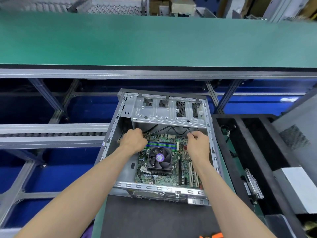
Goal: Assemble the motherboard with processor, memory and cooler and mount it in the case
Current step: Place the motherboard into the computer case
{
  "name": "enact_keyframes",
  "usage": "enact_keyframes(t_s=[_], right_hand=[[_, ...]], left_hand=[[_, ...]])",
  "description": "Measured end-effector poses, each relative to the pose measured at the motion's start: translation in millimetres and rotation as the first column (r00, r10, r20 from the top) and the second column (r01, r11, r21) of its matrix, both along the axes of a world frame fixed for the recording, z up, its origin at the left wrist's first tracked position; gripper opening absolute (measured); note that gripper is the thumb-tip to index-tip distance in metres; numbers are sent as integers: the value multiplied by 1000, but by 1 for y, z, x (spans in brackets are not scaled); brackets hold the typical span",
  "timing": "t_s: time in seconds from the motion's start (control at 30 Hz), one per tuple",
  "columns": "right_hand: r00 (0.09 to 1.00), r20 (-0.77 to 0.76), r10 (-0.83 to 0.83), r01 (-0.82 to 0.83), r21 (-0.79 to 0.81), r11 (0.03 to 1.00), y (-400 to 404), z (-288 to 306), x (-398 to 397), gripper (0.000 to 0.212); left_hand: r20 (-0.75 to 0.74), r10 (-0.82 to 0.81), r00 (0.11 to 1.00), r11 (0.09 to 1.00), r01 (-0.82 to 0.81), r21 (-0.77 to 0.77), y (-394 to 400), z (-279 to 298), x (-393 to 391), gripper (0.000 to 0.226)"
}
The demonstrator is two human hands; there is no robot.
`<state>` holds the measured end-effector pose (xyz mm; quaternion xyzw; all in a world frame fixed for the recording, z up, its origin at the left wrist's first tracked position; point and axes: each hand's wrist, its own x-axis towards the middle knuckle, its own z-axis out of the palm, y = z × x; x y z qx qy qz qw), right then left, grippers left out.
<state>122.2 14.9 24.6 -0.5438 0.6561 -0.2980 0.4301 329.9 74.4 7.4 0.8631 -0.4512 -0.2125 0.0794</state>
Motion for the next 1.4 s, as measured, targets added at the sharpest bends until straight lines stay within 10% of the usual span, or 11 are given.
enact_keyframes(t_s=[0.37, 0.5, 0.73, 0.9, 1.0, 1.17, 1.3, 1.4], right_hand=[[889, -178, 423, -441, -76, 894, 14, 6, 10, 14], [799, -203, 566, -586, -54, 808, 15, 5, 6, 50], [873, -448, 193, -298, -178, 938, 11, 8, 1, 28], [927, -352, 132, -330, -596, 732, 18, 30, -3, 15], [862, -501, -69, -299, -614, 730, 9, 38, -14, 43], [678, -728, 101, -236, -85, 968, -14, 40, -18, 70], [711, -692, 125, -166, 8, 986, -36, 39, -24, 43], [716, -684, 138, -201, -12, 980, -39, 37, -26, 35]], left_hand=[[-51, 30, 998, 1000, -31, -6, -1, 7, -1, 12], [-102, 50, 994, 999, -50, 4, -1, 14, -2, 18], [-267, 187, 945, 978, -203, -36, -4, 14, 2, 30], [-378, 367, 850, 859, -465, -212, 3, 22, 7, 23], [-424, 408, 809, 806, -537, -248, 7, 23, 8, 39], [-951, 106, 291, 661, -735, -151, -5, 31, 8, 16], [-959, 184, 216, 680, -732, -35, -19, 26, 10, 56], [-974, 168, 155, 646, -763, -10, -30, 21, 11, 43]])
